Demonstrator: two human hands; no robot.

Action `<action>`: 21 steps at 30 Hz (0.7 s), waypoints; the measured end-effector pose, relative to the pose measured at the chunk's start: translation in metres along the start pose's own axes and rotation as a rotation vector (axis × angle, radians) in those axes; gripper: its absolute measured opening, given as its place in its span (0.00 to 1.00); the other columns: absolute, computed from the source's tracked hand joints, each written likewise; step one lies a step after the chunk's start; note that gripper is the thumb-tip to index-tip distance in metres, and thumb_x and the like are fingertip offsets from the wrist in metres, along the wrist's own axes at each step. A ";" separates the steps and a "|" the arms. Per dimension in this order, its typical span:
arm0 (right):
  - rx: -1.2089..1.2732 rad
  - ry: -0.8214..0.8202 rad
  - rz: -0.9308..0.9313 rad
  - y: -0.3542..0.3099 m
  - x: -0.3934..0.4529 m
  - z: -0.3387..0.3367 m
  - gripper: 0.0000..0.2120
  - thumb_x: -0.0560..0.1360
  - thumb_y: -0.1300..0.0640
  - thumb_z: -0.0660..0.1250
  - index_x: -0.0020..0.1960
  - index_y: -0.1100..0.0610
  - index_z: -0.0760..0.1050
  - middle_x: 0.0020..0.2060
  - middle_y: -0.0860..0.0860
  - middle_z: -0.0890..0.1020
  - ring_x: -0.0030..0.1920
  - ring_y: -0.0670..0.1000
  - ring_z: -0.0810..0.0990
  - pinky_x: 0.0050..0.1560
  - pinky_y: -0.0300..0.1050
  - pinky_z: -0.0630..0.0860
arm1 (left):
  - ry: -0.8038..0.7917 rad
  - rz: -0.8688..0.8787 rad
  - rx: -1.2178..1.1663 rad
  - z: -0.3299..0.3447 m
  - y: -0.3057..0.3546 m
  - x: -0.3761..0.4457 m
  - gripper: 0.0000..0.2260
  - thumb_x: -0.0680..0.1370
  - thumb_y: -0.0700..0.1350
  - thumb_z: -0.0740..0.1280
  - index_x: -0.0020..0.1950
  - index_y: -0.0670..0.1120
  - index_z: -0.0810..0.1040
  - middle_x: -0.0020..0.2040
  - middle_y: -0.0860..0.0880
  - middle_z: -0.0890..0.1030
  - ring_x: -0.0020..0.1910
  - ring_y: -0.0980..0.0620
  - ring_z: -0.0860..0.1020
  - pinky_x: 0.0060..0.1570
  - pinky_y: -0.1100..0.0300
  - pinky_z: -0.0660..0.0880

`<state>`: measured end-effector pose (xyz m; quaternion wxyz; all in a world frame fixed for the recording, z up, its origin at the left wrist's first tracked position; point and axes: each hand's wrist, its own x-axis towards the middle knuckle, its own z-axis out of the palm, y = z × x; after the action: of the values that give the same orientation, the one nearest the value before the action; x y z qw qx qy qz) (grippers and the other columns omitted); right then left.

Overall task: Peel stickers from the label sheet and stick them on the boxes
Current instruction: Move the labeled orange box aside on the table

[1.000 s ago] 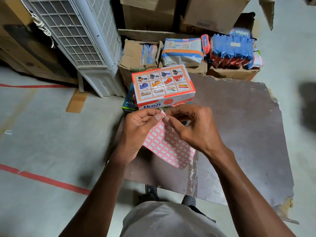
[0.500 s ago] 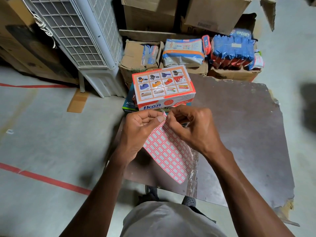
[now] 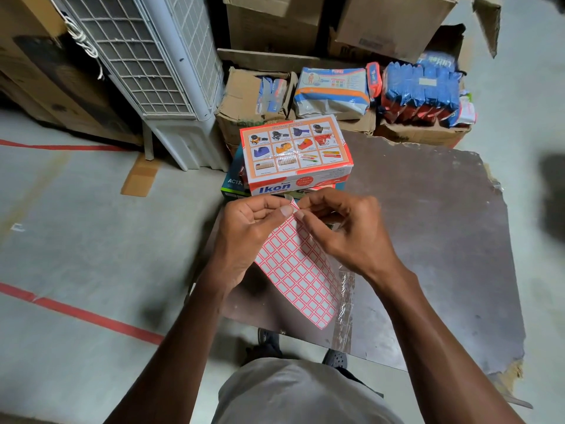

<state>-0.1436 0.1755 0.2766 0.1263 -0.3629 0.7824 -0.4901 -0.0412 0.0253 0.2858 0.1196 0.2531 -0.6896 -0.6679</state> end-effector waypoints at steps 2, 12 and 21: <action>0.001 0.024 0.002 0.001 0.000 0.001 0.06 0.78 0.56 0.74 0.53 0.56 0.85 0.46 0.45 0.87 0.45 0.41 0.86 0.49 0.40 0.84 | 0.002 0.004 0.006 -0.001 0.000 0.000 0.06 0.79 0.40 0.70 0.47 0.51 0.83 0.38 0.55 0.87 0.39 0.53 0.86 0.37 0.66 0.80; -0.020 -0.018 -0.053 0.001 0.001 0.004 0.08 0.81 0.53 0.69 0.51 0.56 0.83 0.43 0.41 0.84 0.46 0.39 0.85 0.45 0.33 0.81 | -0.013 0.001 0.034 -0.004 0.000 0.000 0.04 0.79 0.41 0.71 0.48 0.50 0.83 0.39 0.54 0.87 0.39 0.52 0.87 0.36 0.66 0.80; 0.015 -0.008 0.038 0.003 -0.001 0.008 0.07 0.82 0.53 0.68 0.51 0.54 0.83 0.45 0.43 0.86 0.46 0.42 0.85 0.47 0.38 0.83 | -0.027 0.024 0.034 -0.005 -0.002 0.000 0.05 0.79 0.39 0.70 0.47 0.49 0.82 0.37 0.56 0.87 0.37 0.55 0.86 0.35 0.68 0.79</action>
<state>-0.1399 0.1713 0.2699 0.1412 -0.3489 0.7849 -0.4922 -0.0382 0.0211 0.2844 0.1139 0.2377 -0.7055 -0.6578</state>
